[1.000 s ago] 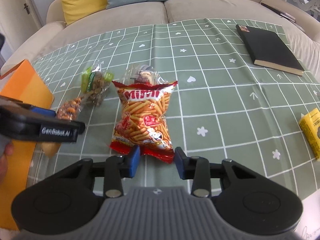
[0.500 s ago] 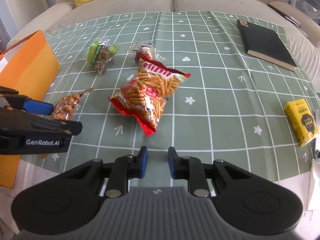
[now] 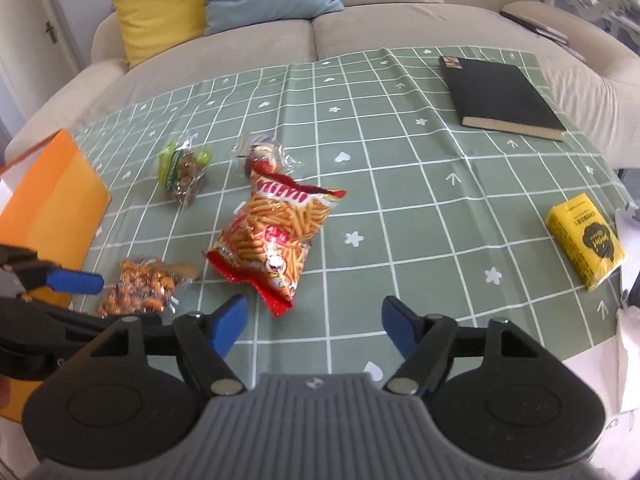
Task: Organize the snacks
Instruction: 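Grasp the peanut packet with the left tool while the right tool grasps the red Mimi bag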
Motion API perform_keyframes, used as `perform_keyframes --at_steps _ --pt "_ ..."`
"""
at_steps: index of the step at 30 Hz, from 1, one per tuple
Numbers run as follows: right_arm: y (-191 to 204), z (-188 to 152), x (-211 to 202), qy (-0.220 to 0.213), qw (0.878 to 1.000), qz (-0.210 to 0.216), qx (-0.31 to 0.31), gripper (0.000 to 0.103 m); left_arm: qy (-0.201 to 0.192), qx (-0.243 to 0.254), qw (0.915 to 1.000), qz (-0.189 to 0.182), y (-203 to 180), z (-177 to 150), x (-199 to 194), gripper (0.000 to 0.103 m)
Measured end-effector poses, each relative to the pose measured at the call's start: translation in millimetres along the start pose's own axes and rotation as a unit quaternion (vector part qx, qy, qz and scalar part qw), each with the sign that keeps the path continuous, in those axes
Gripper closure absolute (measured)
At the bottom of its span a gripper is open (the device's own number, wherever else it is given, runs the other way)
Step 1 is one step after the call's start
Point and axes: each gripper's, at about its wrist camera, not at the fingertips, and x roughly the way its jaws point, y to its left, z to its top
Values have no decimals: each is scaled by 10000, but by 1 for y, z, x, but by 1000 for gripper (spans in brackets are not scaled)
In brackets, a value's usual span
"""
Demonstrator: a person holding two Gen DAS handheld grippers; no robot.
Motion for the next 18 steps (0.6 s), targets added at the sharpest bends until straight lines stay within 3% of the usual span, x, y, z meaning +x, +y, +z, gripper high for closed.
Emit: perform_keyframes --at_steps 6,9,18 --pt "0 6 8 -8 9994 211 289 28 9 81 9999 -62 -1 -3 4 14" --pt "4 14 11 -128 9987 305 378 15 8 69 9999 -103 1 -1 5 12" --pt "17 37 39 41 9983 256 513 15 -48 -144 9996 -227 7 4 10 9"
